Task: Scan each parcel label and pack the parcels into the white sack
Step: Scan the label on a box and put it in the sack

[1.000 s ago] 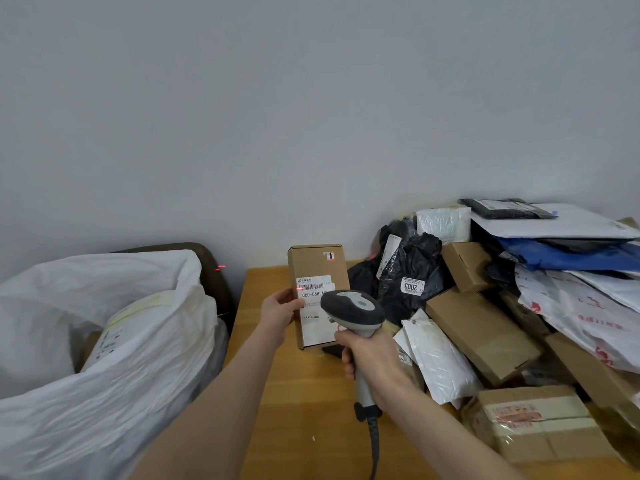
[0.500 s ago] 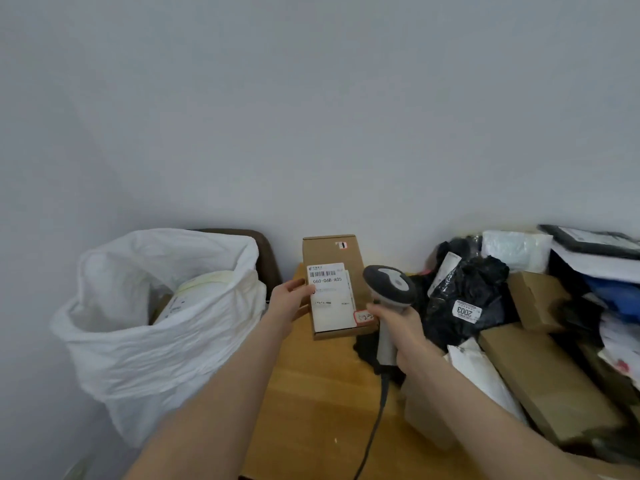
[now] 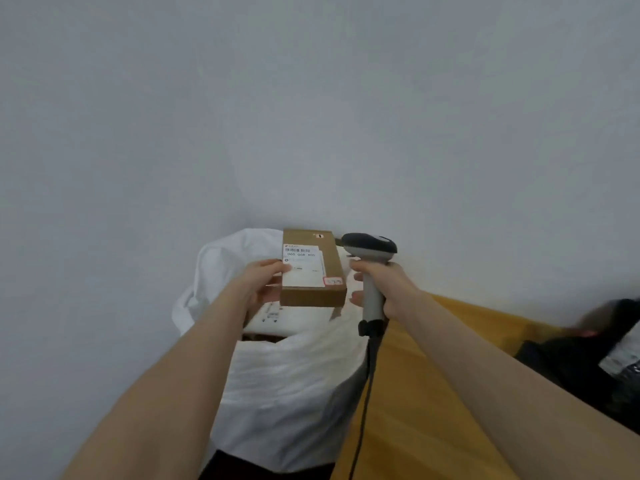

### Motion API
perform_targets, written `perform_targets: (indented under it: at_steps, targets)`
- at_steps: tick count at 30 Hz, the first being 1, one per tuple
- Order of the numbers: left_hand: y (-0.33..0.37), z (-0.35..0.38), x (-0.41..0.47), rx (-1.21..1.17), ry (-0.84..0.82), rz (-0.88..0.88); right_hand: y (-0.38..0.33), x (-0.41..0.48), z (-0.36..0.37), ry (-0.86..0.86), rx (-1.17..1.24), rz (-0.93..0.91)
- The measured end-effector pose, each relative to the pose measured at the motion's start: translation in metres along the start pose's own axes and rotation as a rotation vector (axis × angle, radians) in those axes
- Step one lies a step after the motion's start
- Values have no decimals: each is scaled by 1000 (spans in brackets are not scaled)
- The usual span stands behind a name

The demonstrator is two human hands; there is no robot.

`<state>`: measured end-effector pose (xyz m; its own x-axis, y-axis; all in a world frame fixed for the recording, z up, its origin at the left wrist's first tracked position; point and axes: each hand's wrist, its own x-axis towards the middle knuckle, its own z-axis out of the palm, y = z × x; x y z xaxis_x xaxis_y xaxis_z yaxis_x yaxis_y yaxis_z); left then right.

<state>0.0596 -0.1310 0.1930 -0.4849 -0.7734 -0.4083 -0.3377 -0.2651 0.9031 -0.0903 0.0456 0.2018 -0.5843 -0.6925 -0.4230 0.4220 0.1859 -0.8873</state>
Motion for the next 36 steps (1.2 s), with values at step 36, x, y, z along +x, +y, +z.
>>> perform_targets:
  at_steps: [36]
  targets:
    - [-45,82,69,936,-179,453,94,-10,12,290,510,230]
